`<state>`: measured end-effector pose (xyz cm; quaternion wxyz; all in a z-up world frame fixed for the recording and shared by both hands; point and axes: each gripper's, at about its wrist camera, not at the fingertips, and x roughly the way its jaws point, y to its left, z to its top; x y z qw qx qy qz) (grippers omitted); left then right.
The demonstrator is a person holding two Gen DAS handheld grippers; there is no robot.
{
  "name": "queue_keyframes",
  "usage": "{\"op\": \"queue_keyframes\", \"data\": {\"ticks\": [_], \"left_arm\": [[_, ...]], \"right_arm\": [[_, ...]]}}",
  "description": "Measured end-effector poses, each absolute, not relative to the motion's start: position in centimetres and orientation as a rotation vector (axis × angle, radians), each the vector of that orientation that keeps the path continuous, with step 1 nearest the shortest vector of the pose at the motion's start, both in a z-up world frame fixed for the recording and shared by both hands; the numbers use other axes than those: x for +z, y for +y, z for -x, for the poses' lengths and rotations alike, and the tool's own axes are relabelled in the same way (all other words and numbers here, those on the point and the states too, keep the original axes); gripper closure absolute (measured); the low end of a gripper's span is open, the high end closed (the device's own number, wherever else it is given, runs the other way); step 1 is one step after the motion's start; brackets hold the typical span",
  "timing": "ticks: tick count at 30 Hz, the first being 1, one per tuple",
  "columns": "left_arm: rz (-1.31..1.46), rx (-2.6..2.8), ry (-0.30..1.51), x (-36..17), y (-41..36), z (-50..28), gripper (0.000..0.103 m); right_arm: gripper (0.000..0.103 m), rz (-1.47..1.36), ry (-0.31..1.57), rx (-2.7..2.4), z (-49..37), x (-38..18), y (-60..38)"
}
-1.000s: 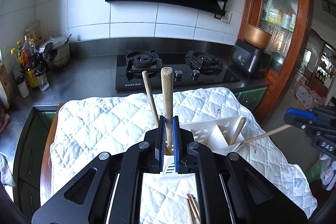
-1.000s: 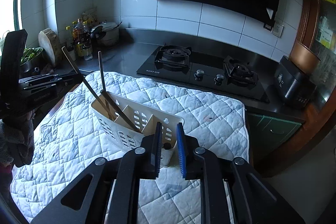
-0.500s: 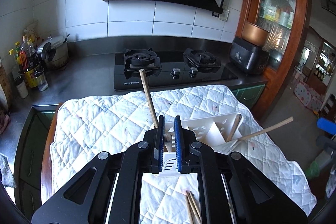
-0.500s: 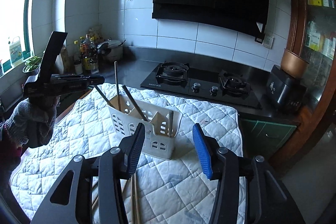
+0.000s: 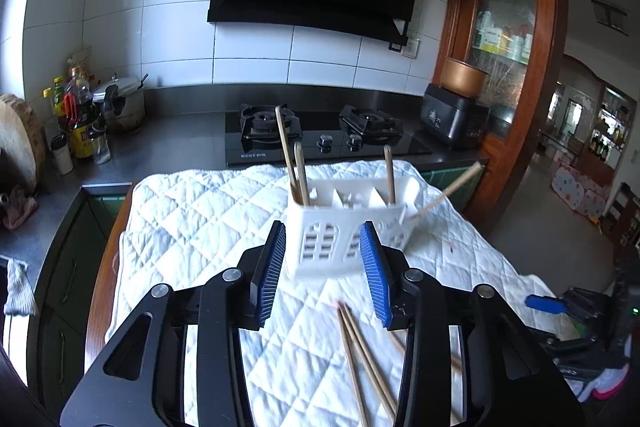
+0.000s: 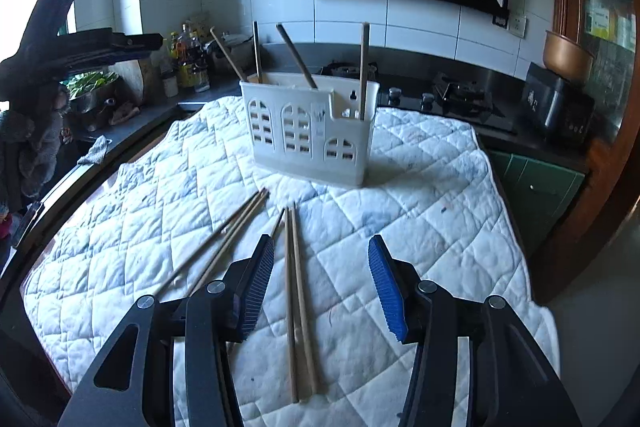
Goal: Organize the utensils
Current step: 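Drop the right tool's chopstick into the holder and open while the left tool releases its own, then move the right tool back and grasp a chopstick while the left tool grasps another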
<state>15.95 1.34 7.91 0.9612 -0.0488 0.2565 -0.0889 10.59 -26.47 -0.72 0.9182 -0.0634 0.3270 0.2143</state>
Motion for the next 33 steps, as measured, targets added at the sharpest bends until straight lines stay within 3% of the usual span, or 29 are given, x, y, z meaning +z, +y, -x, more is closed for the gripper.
{"op": "queue_keyframes", "data": {"ticks": [7,16,33], "left_arm": [[0.117,-0.159,0.557,3.6,1.7,-10.4,0.063],[0.175,-0.155,0.670,-2.7,1.6,-6.6,0.063],[0.135,-0.237,0.828,-8.9,-2.6,-6.9,0.065]], "right_arm": [[0.076,0.155,0.791,0.443,-9.5,-6.2,-27.1],[0.090,0.202,0.876,0.484,-10.1,-9.9,-26.1],[0.096,0.220,0.877,0.485,-10.8,-10.6,-25.1]]}}
